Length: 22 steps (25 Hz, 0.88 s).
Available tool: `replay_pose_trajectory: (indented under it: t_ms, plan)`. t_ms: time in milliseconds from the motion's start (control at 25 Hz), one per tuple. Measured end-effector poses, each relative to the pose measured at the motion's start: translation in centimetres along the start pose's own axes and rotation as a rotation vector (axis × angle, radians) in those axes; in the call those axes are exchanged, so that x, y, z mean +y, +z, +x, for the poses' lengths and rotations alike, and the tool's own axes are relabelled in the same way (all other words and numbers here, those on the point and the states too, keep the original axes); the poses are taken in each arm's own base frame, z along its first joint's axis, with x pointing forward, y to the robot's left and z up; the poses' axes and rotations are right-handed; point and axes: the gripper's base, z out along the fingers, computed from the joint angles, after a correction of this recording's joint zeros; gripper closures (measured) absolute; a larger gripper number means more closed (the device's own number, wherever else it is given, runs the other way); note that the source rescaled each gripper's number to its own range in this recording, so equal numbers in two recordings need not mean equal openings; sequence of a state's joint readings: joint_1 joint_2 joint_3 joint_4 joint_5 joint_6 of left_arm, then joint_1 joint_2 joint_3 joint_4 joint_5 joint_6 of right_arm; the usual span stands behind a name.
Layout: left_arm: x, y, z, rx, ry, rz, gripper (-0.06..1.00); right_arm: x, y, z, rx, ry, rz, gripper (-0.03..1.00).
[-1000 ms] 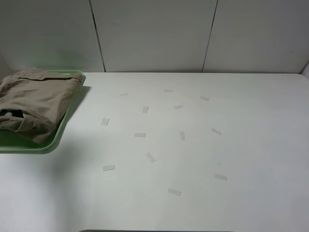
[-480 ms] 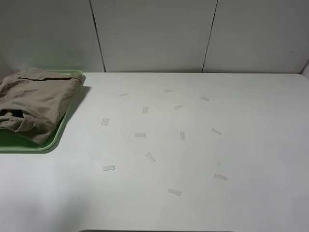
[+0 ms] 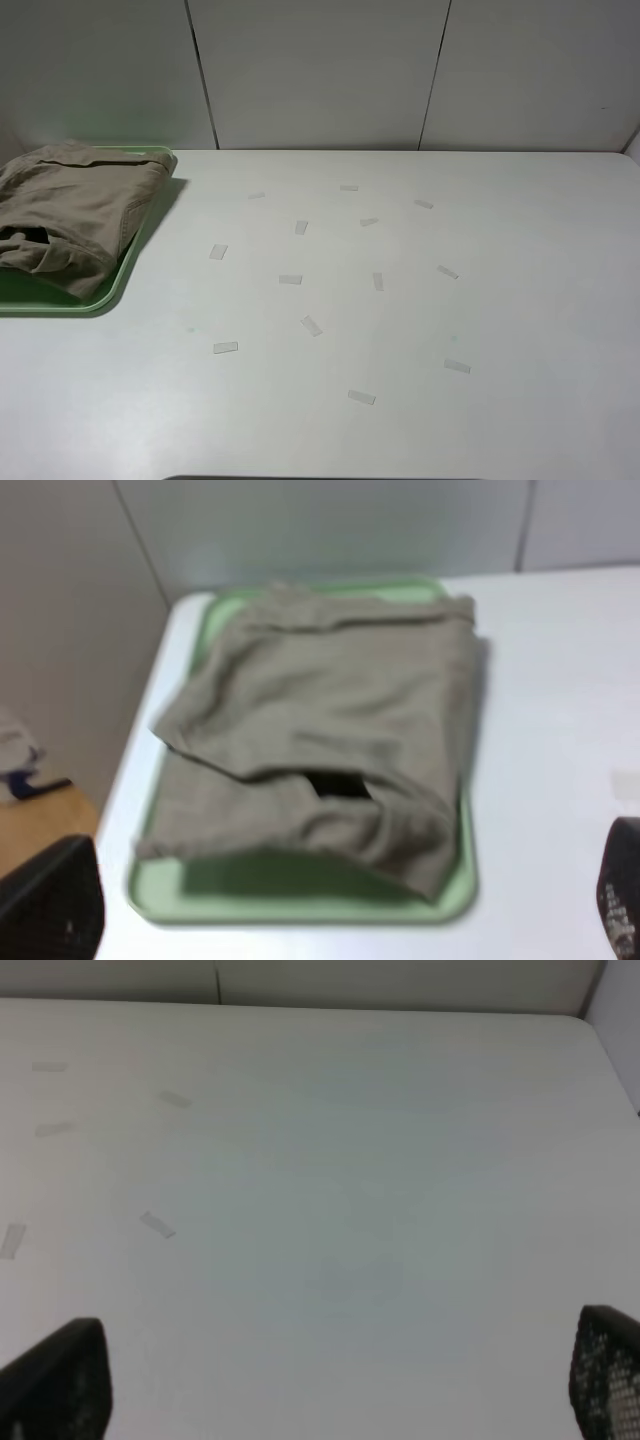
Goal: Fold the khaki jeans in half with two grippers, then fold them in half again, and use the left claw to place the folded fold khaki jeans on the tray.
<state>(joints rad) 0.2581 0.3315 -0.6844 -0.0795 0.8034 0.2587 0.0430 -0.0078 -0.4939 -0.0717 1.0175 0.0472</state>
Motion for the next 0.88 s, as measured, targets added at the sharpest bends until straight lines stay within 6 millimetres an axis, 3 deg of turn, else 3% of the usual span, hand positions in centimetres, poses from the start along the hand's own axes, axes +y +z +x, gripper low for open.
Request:
replay_pose_trajectory:
  t_ms: [160, 440, 640, 880]
  plan:
    - [-0.7, -0.2, 2.8, 0.044, -0.025, 0.026, -0.05, 0.0, 0.0, 0.0, 0.000, 0.000, 0.000, -0.03]
    - [-0.7, -0.7, 5.1, 0.143, -0.185, -0.023, -0.05, 0.0, 0.0, 0.0, 0.000, 0.000, 0.000, -0.03]
    - [-0.5, -0.3, 7.4, 0.201, -0.192, -0.087, -0.05, 0.0, 0.0, 0.0, 0.000, 0.000, 0.000, -0.03]
    - [-0.4, -0.3, 8.0, 0.207, -0.204, -0.111, -0.05, 0.0, 0.0, 0.0, 0.000, 0.000, 0.000, -0.03]
